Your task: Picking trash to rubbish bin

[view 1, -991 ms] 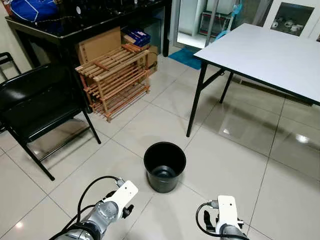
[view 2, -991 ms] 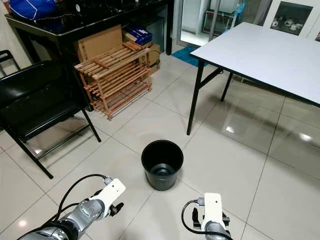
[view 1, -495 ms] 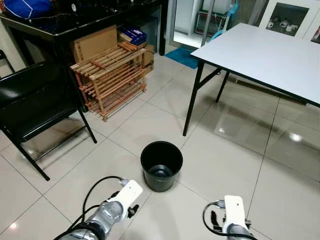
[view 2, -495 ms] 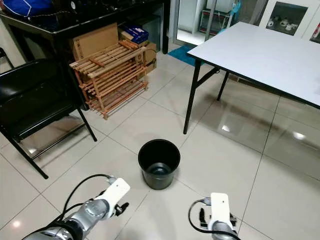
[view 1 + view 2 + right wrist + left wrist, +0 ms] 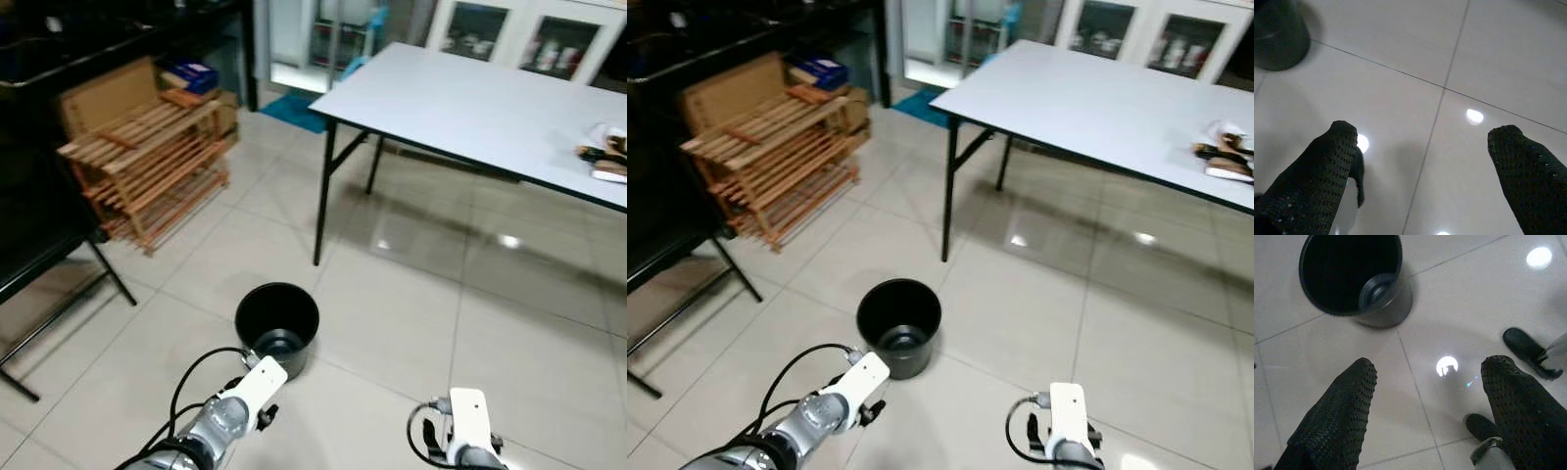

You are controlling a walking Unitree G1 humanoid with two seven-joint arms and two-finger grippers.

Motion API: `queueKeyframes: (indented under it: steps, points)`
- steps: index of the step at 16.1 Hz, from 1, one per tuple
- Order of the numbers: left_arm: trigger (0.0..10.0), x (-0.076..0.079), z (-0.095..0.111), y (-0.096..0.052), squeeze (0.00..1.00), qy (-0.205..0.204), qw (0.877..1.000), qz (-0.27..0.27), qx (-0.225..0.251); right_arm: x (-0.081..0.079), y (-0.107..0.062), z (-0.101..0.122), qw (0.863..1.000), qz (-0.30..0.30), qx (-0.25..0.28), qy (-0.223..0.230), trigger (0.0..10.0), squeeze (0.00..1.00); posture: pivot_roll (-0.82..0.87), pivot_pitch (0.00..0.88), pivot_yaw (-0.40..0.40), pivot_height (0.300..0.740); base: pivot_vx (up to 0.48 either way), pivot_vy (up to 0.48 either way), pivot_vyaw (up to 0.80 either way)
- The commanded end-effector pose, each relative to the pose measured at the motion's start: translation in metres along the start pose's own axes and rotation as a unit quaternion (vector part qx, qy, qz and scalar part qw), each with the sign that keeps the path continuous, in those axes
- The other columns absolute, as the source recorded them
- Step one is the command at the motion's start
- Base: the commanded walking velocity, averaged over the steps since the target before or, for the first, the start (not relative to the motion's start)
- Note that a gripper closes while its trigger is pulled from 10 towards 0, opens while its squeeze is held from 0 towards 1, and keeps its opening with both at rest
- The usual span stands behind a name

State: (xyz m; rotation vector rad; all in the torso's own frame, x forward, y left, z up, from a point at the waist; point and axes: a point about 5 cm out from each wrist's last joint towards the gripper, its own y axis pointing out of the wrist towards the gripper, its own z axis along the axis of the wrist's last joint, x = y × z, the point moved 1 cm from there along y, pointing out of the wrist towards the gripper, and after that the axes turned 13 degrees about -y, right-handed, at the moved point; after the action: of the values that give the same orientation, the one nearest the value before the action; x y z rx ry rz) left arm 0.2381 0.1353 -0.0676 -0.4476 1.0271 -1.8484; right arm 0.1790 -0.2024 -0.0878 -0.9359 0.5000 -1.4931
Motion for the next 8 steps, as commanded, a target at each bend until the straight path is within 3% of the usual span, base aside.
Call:
queueKeyframes:
  steps: [1, 8]
  points:
    - [10.0, -0.0010, -0.0064, -0.0011, 0.00, -0.004, 1.000, -0.003, -0.008, -0.0019, -0.0007, -0.0021, 1.000, -0.002, -0.007, -0.003, 10.0, 0.00, 0.10, 0.004, -0.033, 0.740, 0.000, 0.000, -0.78]
    - [10.0, -0.0023, -0.0087, -0.0020, 0.00, 0.023, 1.000, -0.009, -0.010, -0.0082, -0.0025, -0.0054, 1.000, 0.003, -0.010, 0.000, 10.0, 0.00, 0.06, 0.004, -0.031, 0.740, 0.000, 0.000, -0.78]
